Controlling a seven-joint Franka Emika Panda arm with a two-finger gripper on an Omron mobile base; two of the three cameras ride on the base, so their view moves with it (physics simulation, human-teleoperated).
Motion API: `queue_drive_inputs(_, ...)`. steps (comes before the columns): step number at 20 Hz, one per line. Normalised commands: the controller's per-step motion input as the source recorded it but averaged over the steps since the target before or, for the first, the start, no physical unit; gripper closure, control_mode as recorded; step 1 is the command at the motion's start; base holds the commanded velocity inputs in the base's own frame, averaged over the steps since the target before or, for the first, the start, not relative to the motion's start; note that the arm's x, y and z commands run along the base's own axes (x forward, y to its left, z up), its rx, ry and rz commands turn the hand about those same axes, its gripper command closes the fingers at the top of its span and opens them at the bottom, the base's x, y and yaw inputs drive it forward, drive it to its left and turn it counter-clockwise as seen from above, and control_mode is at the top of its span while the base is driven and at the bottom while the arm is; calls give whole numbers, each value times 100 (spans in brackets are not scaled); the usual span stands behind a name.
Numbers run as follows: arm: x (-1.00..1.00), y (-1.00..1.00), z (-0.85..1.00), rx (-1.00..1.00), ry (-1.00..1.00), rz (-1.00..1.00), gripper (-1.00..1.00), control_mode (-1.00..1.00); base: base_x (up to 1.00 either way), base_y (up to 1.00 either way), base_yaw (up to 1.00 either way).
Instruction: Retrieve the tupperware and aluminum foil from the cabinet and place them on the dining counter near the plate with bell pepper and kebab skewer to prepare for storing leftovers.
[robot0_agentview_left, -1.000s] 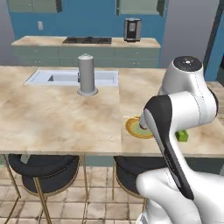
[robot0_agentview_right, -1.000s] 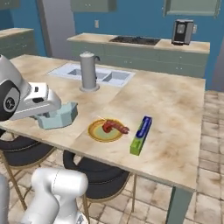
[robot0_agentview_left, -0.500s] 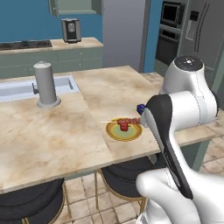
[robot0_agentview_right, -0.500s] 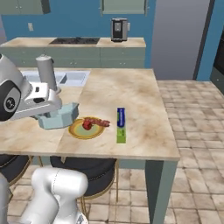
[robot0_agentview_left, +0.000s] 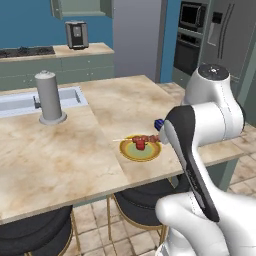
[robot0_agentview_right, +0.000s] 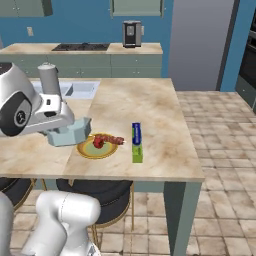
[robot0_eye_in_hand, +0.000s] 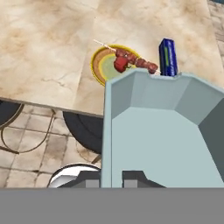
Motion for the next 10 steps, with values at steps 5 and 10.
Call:
queue_drive_inputs(5, 20, 48, -57, 0, 0, 22, 100, -100, 0, 0, 0)
queue_drive_inputs(10, 30, 95, -76, 0, 0, 18, 100, -100, 0, 0, 0)
